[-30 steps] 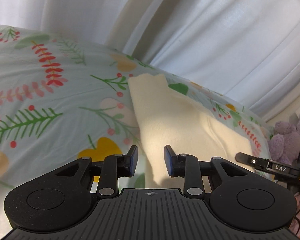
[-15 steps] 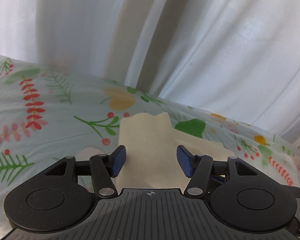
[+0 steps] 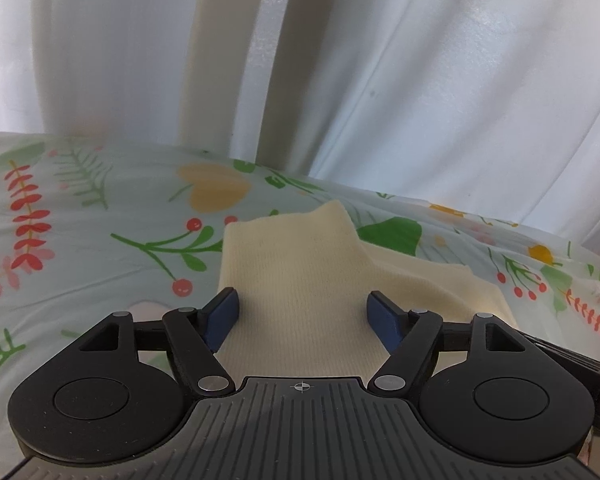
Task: Fold small clothes
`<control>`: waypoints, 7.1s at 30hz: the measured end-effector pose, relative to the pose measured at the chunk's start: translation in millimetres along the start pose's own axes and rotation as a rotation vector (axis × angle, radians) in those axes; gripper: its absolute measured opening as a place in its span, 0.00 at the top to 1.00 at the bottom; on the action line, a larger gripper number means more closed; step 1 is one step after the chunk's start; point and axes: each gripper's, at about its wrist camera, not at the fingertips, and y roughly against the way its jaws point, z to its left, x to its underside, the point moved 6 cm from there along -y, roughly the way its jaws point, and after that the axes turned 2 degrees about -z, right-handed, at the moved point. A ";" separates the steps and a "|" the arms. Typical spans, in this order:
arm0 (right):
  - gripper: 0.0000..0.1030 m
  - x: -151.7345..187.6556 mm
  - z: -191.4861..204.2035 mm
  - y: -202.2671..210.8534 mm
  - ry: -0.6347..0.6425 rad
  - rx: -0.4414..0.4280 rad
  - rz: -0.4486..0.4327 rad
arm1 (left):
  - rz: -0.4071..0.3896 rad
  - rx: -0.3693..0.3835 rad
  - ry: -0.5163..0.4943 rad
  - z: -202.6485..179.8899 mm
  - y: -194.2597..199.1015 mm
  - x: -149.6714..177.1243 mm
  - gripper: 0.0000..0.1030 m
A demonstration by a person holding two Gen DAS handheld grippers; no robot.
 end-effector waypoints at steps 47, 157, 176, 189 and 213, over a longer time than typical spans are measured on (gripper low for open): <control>0.56 68.3 14.0 194.3 0.184 0.083 -0.111 | 0.146 0.010 -0.020 25.7 174.7 68.5 0.27; 0.04 92.9 46.4 211.0 0.156 0.341 0.421 | 0.345 -0.091 -0.222 -20.8 200.0 108.1 0.02; 0.04 91.7 45.6 212.1 0.162 0.348 0.414 | 0.351 -0.094 -0.215 -21.7 199.8 109.9 0.02; 0.04 90.4 44.0 211.8 0.160 0.349 0.411 | 0.355 -0.090 -0.209 -21.3 199.0 109.5 0.02; 0.04 90.4 43.4 210.4 0.163 0.360 0.412 | 0.350 -0.073 -0.209 -22.3 198.8 109.1 0.02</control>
